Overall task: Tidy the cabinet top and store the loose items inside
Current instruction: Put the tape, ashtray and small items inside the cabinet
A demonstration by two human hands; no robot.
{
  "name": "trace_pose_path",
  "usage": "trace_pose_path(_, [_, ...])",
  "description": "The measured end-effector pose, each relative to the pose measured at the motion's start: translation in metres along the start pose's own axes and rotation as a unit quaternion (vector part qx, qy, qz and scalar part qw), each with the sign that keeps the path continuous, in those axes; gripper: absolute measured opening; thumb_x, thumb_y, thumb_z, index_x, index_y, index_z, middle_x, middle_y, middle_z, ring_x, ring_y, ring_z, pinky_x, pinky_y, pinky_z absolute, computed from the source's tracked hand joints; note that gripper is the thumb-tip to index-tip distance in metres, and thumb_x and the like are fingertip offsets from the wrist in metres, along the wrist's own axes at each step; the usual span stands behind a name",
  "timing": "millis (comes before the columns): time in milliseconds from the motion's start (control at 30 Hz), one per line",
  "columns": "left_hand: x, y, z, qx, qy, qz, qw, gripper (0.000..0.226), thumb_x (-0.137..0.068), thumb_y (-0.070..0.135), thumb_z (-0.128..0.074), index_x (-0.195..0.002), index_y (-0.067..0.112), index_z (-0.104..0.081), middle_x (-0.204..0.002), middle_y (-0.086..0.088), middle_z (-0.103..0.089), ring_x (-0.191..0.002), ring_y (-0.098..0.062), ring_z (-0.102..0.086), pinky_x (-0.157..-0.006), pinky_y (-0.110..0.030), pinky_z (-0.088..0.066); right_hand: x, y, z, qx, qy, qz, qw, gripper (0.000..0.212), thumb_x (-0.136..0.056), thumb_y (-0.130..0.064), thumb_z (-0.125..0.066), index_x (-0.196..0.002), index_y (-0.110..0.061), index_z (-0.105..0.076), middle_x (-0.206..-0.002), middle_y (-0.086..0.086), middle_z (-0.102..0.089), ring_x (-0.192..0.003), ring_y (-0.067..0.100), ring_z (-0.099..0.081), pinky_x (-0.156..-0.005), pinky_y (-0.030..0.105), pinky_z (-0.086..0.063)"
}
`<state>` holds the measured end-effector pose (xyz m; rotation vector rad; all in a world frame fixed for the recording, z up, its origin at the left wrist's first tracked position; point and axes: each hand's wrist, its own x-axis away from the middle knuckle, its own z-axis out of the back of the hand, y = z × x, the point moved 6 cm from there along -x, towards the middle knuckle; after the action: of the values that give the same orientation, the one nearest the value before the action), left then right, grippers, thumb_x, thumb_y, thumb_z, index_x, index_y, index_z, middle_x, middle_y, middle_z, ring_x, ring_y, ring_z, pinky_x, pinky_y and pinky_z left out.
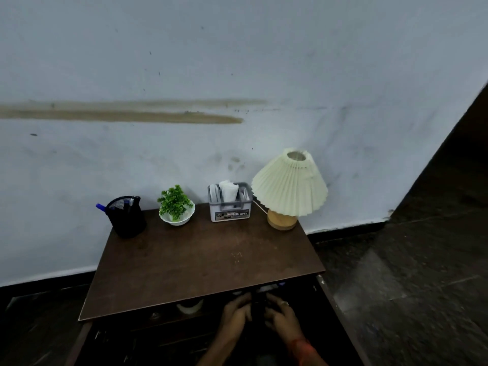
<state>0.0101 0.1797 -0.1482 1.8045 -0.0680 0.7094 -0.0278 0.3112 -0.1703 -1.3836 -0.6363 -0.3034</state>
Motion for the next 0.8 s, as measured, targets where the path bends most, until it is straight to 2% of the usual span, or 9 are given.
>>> trace_pose_path(67, [0.013,0.014,-0.012,0.000,-0.004,-0.005,1.000,0.045,-0.079,-0.024,-0.041,-0.072,0.012,-0.067,-0.056,0.013,-0.069,-0.055,0.001,-0.065,-0.052,-0.010,-0.047,0.019,-0.014,0.015,-0.003,0.006,-0.002,1.000,0.038,-0.079,-0.002,-0.058,-0.113,-0.018,-0.057,-0.103,0.001,-0.065,-0.092,0.015,-0.060,-0.071,0.028,-0.049])
trace_pose_path(133, [0.019,0.023,-0.017,-0.014,-0.005,-0.006,1.000,0.039,-0.072,-0.018,-0.047,-0.070,0.012,-0.071,-0.060,0.010,-0.070,-0.065,-0.009,-0.064,-0.053,-0.013,-0.045,0.030,-0.023,0.030,-0.010,0.015,-0.011,1.000,0.037,-0.087,0.006,-0.049,-0.114,-0.017,-0.056,-0.109,0.006,-0.062,-0.094,0.016,-0.057,-0.069,0.028,-0.047])
trace_pose_path(233, [0.028,0.030,-0.025,-0.050,-0.028,0.021,0.998,0.043,-0.074,-0.021,-0.039,-0.092,0.001,-0.070,-0.085,-0.006,-0.069,-0.079,-0.020,-0.063,-0.063,-0.022,-0.046,0.048,-0.042,0.055,-0.012,0.035,-0.009,0.999,0.030,-0.089,0.004,-0.049,-0.107,-0.017,-0.061,-0.104,0.006,-0.063,-0.092,0.015,-0.056,-0.069,0.028,-0.047])
trace_pose_path(300, [0.034,0.039,-0.034,-0.061,-0.038,0.019,0.997,0.042,-0.074,-0.020,-0.038,-0.090,0.005,-0.069,-0.089,-0.010,-0.068,-0.081,-0.021,-0.064,-0.066,-0.025,-0.046,0.056,-0.055,0.070,-0.017,0.052,0.001,0.999,0.024,-0.091,0.002,-0.050,-0.101,-0.014,-0.064,-0.095,0.005,-0.064,-0.086,0.014,-0.057,-0.069,0.029,-0.047])
trace_pose_path(433, [0.036,0.059,-0.052,-0.042,-0.051,-0.008,0.998,0.040,-0.076,-0.014,-0.042,-0.109,-0.004,-0.063,-0.091,-0.008,-0.067,-0.083,-0.018,-0.063,-0.067,-0.023,-0.047,0.056,-0.073,0.091,-0.041,0.055,0.016,0.998,0.020,-0.091,0.003,-0.049,-0.094,-0.012,-0.063,-0.090,0.007,-0.066,-0.082,0.016,-0.061,-0.068,0.029,-0.048])
trace_pose_path(567, [0.021,0.074,-0.065,-0.030,-0.053,-0.016,0.998,0.053,-0.081,-0.021,-0.033,-0.127,-0.005,-0.054,-0.123,-0.017,-0.059,-0.109,-0.022,-0.056,-0.058,-0.012,-0.049,0.044,-0.096,0.102,-0.079,0.053,0.029,0.995,0.019,-0.092,0.002,-0.048,-0.091,-0.011,-0.062,-0.090,0.008,-0.066,-0.082,0.017,-0.062,-0.070,0.030,-0.048])
trace_pose_path(667, [-0.001,0.084,-0.075,-0.001,-0.042,-0.010,0.999,0.059,-0.081,-0.023,-0.031,-0.135,-0.006,-0.046,-0.136,-0.020,-0.050,-0.123,-0.028,-0.050,-0.062,-0.015,-0.048,0.027,-0.114,0.105,-0.097,0.043,0.042,0.993,0.020,-0.094,-0.001,-0.047,-0.104,-0.007,-0.063,-0.093,0.006,-0.065,-0.087,0.018,-0.061,-0.074,0.030,-0.048])
trace_pose_path(733, [-0.017,0.090,-0.080,0.009,-0.038,-0.011,0.999,0.061,-0.081,-0.023,-0.030,-0.138,-0.006,-0.043,-0.137,-0.018,-0.049,-0.116,-0.024,-0.051,-0.056,-0.014,-0.045,0.012,-0.125,0.105,-0.111,0.042,0.050,0.992,0.024,-0.095,-0.004,-0.047,-0.114,-0.006,-0.061,-0.103,0.009,-0.065,-0.092,0.019,-0.062,-0.073,0.031,-0.050])
trace_pose_path(800, [-0.028,0.099,-0.083,0.014,-0.036,-0.011,0.999,0.060,-0.082,-0.020,-0.031,-0.139,-0.004,-0.043,-0.127,-0.010,-0.052,-0.096,-0.013,-0.055,-0.061,-0.017,-0.043,0.001,-0.137,0.103,-0.144,0.040,0.049,0.988,0.024,-0.096,-0.010,-0.049,-0.118,-0.007,-0.060,-0.111,0.011,-0.063,-0.097,0.022,-0.061,-0.071,0.032,-0.051])
